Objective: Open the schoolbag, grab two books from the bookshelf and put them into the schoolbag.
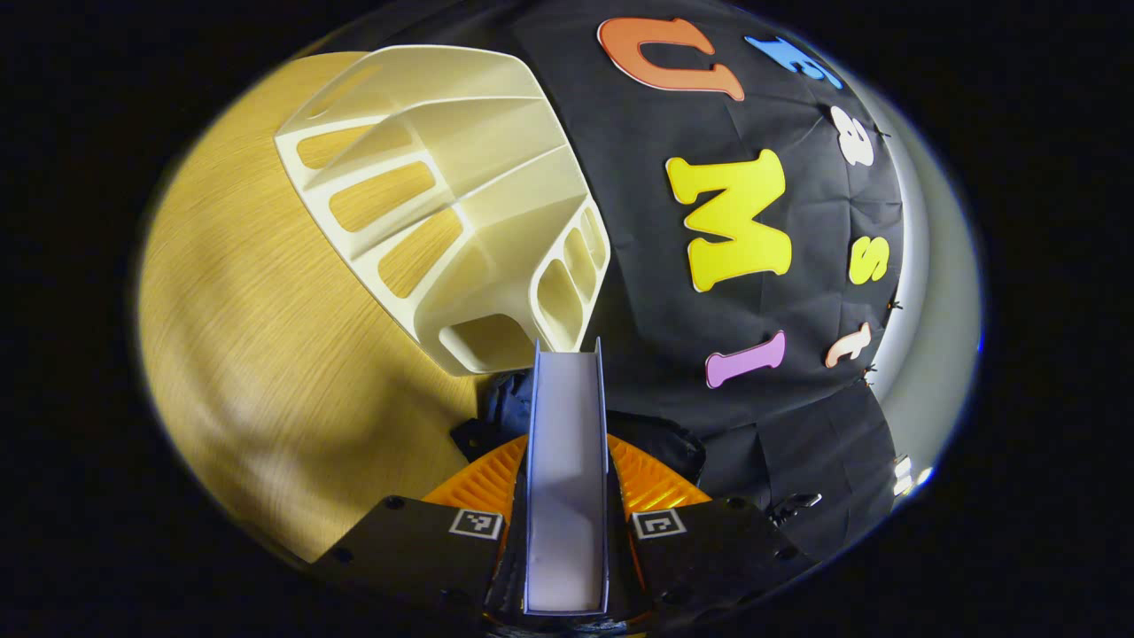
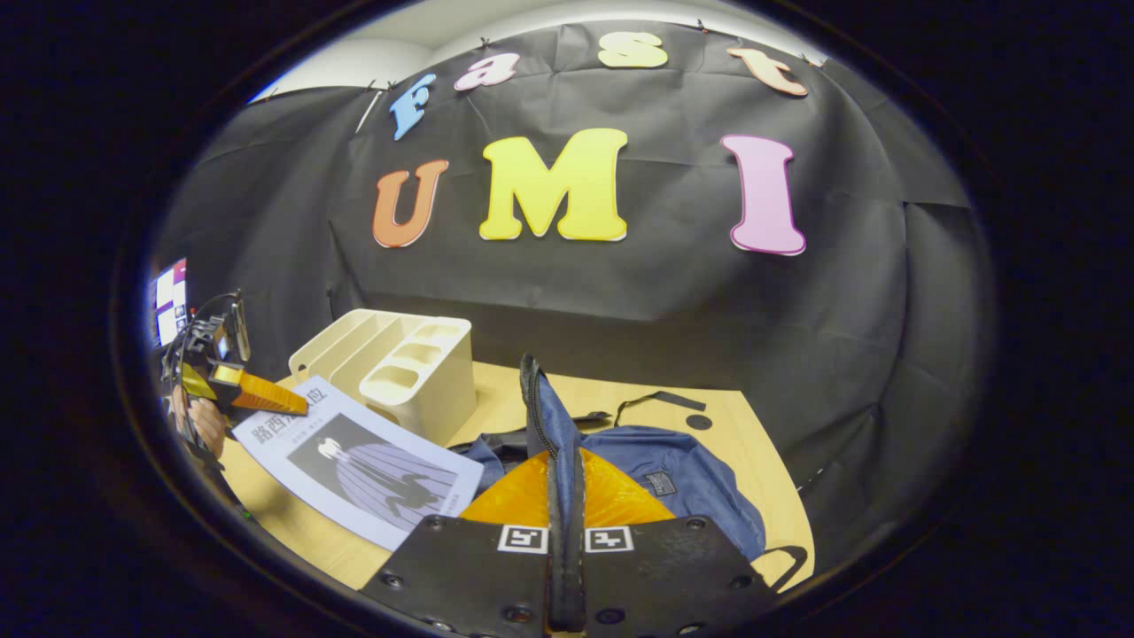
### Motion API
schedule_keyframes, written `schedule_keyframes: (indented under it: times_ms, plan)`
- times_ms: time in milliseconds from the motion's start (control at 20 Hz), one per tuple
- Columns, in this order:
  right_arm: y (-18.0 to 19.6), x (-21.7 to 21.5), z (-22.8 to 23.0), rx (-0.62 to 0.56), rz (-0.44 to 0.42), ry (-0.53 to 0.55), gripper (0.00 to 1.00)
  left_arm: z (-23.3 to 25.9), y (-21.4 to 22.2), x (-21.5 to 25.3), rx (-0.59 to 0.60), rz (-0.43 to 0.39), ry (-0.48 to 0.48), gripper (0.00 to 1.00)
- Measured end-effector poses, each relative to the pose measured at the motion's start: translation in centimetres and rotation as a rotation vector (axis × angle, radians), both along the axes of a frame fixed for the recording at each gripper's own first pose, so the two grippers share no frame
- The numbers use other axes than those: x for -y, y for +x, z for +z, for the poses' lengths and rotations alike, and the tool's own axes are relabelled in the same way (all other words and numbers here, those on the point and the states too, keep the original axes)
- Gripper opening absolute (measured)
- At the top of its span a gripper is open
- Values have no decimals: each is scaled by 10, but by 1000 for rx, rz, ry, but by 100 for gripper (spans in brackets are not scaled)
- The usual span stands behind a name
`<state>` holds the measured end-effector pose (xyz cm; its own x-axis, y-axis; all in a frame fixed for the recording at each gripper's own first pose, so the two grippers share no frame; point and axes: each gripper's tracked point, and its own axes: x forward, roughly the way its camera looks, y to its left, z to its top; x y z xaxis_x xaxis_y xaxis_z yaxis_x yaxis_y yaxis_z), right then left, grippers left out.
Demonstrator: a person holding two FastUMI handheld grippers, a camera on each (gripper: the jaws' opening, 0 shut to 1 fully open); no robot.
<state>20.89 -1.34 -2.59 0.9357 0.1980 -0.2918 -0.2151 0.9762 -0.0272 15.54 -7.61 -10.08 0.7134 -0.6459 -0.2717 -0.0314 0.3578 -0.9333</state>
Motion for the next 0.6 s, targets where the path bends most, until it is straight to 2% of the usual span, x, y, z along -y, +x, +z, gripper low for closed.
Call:
schedule_keyframes:
  times_ms: [600]
  plan:
    - [5, 44, 38, 59, 33, 56, 1, 5, 33, 89, 53, -49, 78, 39]
